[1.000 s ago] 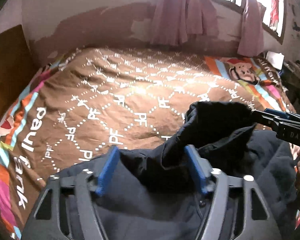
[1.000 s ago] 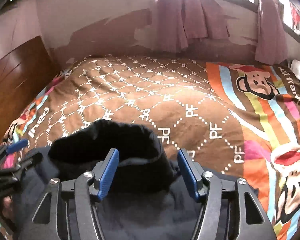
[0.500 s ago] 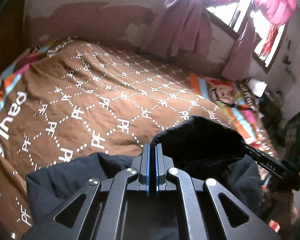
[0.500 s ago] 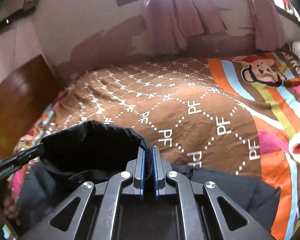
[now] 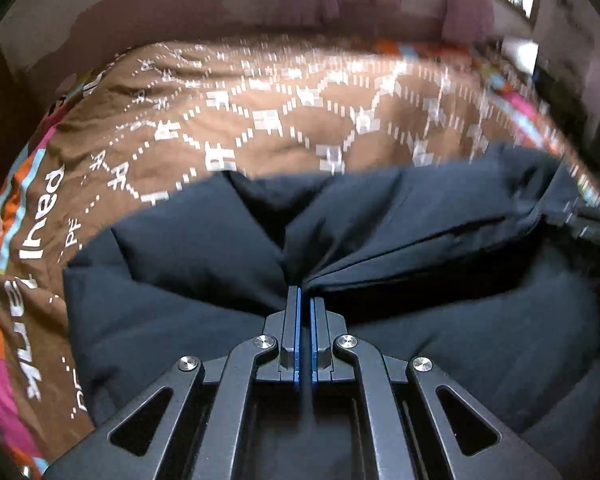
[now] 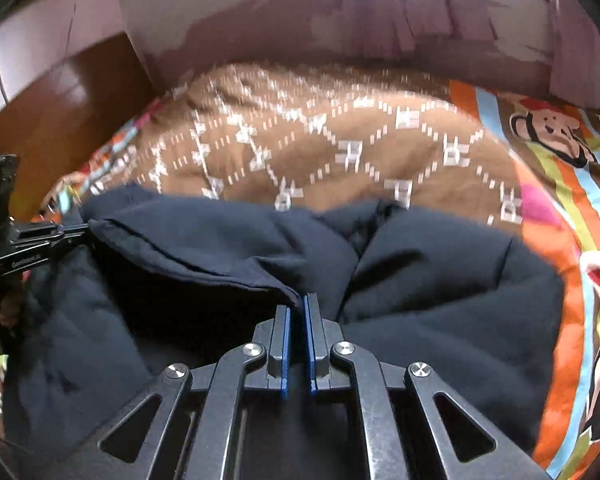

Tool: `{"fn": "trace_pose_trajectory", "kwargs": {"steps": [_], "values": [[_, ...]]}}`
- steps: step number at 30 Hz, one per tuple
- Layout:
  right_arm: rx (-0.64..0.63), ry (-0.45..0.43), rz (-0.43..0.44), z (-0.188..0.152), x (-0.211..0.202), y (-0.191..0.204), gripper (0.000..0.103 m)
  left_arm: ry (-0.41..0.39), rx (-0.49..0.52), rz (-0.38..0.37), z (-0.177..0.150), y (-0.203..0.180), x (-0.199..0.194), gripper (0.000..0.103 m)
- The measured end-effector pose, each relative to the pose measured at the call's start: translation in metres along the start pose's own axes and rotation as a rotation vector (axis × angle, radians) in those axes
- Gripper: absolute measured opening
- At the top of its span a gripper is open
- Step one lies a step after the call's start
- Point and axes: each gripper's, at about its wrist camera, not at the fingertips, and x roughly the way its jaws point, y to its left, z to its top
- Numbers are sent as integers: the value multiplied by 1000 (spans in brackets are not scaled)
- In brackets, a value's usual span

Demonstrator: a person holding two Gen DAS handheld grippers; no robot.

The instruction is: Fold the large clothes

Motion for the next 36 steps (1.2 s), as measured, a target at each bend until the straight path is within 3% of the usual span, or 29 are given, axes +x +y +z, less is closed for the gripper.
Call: {"fn": "trace_pose_trajectory", "kwargs": {"steps": [3,6,8,11,14,19,22,24,25,26,28,32,36], "values": [[-23,9,-23,-5,6,4,7,4,23,33,-4,-5,2,2],[-22,-5,-9,-4,-4,2,12,-76,34,-6,-10,-2,-16,6],[-4,-43,23,-5,-19,-2,26,-124,13,-61,-17,5,-33,21],[4,-93,46,-10,-40,-4,34,-211,-47,-131,-18,16,-53,44],[1,-144,35,-4,-55,-2,34,-321,-123,-173,-9,23,-72,45],[160,-230,94,32,-52,-9,34,-328,-227,-188,43,20,-65,45],[264,-212,173,58,-28,-13,34,-285,-232,-176,71,11,-51,45],[318,-151,240,72,-3,-12,33,-242,-226,-173,77,10,-38,44],[325,-122,260,76,7,-10,29,-200,-210,-185,79,6,-28,38],[309,-80,266,79,18,-5,25,-170,-189,-206,76,3,-22,25],[256,-22,250,79,29,5,20,-108,-126,-238,69,-3,-10,14],[132,93,220,62,40,23,16,-8,-8,-222,48,-16,6,4],[32,193,192,48,44,33,16,95,61,-229,32,-23,19,1]]}}
